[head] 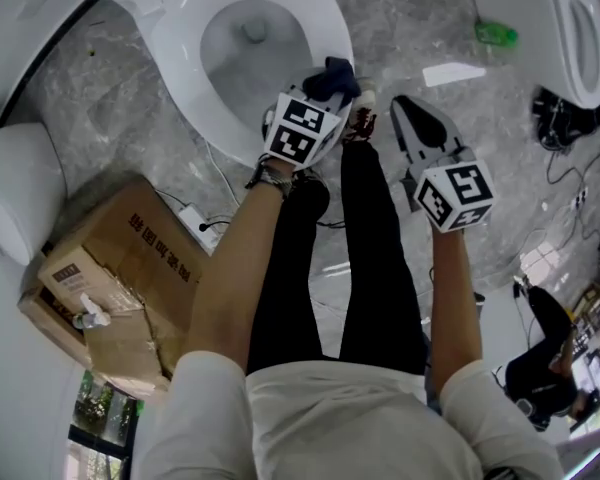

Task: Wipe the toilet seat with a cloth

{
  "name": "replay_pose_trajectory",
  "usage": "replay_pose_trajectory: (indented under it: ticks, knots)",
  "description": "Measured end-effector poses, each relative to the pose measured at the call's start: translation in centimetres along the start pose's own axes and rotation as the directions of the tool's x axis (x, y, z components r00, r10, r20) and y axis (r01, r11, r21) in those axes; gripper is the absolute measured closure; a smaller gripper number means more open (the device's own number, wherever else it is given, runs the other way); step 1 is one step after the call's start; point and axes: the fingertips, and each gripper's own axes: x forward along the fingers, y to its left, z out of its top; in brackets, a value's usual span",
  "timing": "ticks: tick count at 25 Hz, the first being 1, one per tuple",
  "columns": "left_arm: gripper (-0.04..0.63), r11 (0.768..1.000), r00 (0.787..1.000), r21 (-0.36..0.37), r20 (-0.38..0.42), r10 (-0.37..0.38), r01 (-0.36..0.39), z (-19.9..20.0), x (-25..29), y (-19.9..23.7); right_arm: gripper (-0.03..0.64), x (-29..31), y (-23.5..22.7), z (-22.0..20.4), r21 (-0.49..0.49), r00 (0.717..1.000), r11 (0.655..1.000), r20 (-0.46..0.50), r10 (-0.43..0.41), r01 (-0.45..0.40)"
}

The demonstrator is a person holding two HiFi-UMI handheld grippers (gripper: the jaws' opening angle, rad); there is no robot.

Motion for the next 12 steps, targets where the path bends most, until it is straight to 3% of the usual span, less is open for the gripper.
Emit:
replay_pose_trajectory:
  ticks: [6, 12]
  knots:
    - [0.552, 0.999, 0.998, 0.028, -0.057, -0.026, 0.027, -3.2, -1.5, -2.8, 0.571, -0.3, 0.1, -0.5, 0.049, 1.000, 0.999, 0.015, -0.016, 0.016]
    - [0.552, 0.995, 0.990, 0.064, -0.121, -0.073, 0.081, -6.3, -3.0, -4.8, 0.571, 0.8, 1.3, -1.2, 0.037, 1.000, 0.999, -0.009, 0.005, -0.005]
